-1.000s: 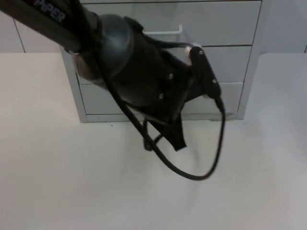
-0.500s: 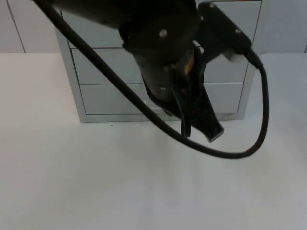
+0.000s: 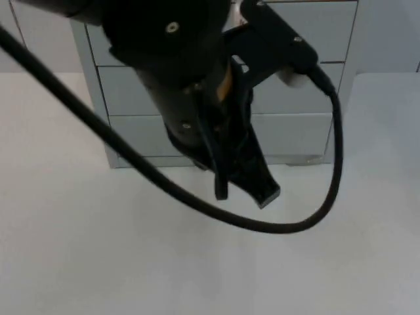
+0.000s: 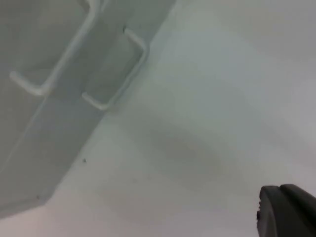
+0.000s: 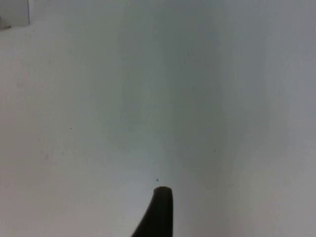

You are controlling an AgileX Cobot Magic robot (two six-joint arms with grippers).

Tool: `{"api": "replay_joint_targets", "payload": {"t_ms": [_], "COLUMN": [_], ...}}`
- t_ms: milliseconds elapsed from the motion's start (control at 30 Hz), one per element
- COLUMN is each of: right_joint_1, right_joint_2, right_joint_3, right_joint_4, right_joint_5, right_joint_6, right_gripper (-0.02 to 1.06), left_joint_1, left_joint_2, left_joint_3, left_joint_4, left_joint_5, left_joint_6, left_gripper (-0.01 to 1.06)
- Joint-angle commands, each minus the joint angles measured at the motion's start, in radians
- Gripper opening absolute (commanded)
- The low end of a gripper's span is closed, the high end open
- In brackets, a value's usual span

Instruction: Open the drawer with the left hand, place the block into the drawer with the right hand, then close the drawer with the left hand.

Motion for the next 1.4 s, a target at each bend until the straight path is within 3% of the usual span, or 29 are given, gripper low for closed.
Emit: {"api": "replay_joint_targets", "payload": {"t_ms": [0,200,267,500,533,667,800,1033,1200,1367], "right_joint_1": [-0.006,-0.004,-0.002,-0.002,-0.002,-0.002,-0.002,-0.002,-0.002,-0.002], "right_joint_2": [-0.007,-0.007,-0.007,-0.007,-0.007,-0.007,-0.007,-0.007,-0.022,-0.115], "right_joint_3": [0.001,0.001,0.001,0.001,0.001,0.001,0.001,0.001,0.001,0.001], "right_joint_4": [-0.004,-0.004,-0.002,-0.002,-0.002,-0.002,-0.002,-0.002,0.001,0.067], "right_joint_5": [0.000,0.000,-0.002,-0.004,-0.004,-0.003,-0.006,-0.006,-0.023,-0.044], "right_joint_6": [-0.011,-0.011,-0.026,-0.034,-0.034,-0.052,-0.052,-0.061,-0.064,-0.144], "right_gripper": [0.77,0.77,0.77,0.77,0.77,0.77,0.77,0.77,0.77,0.77], "left_joint_1": [0.018,0.149,0.230,0.441,0.441,0.589,0.662,0.706,0.706,0.706], "left_joint_2": [-0.031,-0.139,-0.211,-0.428,-0.428,-0.576,-0.651,-0.696,-0.696,-0.718], "left_joint_3": [0.027,0.114,0.158,0.249,0.249,0.287,0.299,0.302,0.302,0.302], "left_joint_4": [-0.027,-0.101,-0.133,-0.233,-0.233,-0.252,-0.273,-0.344,-0.513,-0.558], "left_joint_5": [-0.020,-0.074,-0.091,-0.110,-0.110,-0.110,-0.110,-0.098,-0.074,-0.046], "left_joint_6": [-0.001,-0.001,-0.001,0.044,0.044,0.055,0.058,0.115,0.288,0.340], "left_gripper": [0.00,0.00,0.00,0.00,0.00,0.00,0.00,0.00,0.00,0.00]}}
